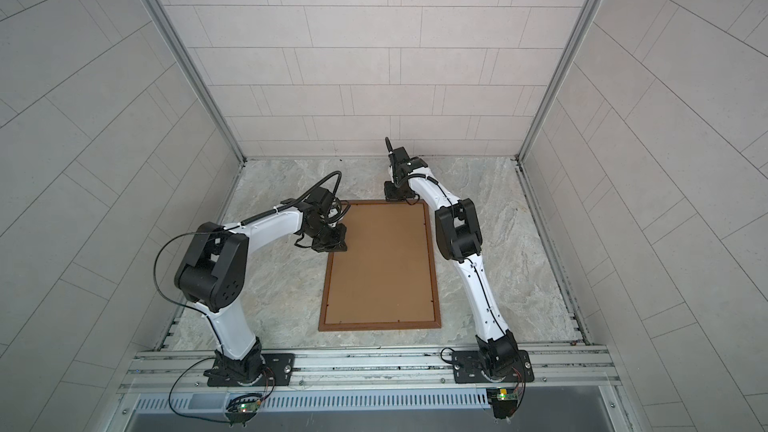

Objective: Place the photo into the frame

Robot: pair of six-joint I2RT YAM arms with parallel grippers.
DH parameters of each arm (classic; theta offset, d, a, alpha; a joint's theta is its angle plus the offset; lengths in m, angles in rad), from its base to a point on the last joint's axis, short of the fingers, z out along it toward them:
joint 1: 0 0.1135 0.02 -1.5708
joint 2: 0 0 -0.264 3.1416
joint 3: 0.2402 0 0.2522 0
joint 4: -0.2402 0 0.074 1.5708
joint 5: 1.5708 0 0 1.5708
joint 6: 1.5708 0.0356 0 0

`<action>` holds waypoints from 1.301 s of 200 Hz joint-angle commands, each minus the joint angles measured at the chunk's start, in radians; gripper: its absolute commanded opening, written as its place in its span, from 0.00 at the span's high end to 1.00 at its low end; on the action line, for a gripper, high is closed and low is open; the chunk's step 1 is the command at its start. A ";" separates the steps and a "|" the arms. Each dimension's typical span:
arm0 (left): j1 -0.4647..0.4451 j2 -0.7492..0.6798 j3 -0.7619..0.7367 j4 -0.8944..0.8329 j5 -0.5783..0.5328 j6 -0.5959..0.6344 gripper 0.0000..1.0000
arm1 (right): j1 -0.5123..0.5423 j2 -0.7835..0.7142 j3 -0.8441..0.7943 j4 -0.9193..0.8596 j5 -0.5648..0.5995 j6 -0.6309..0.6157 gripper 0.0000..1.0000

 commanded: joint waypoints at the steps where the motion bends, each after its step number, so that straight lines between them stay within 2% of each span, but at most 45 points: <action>1: -0.001 0.019 0.016 -0.033 -0.023 0.013 0.98 | 0.005 0.021 0.011 -0.042 0.011 -0.007 1.00; 100: -0.001 0.032 0.019 -0.044 -0.026 0.026 0.98 | 0.018 0.010 -0.025 -0.074 0.029 -0.004 1.00; 171: -0.007 0.079 0.053 -0.098 -0.143 0.030 0.98 | 0.029 -0.006 -0.073 -0.099 0.043 0.016 1.00; 213: -0.051 0.125 0.089 -0.143 -0.236 0.036 1.00 | 0.038 -0.018 -0.107 -0.099 0.053 0.020 1.00; 260: -0.060 0.146 0.030 -0.089 -0.234 -0.029 1.00 | 0.048 -0.028 -0.168 -0.075 0.070 0.028 1.00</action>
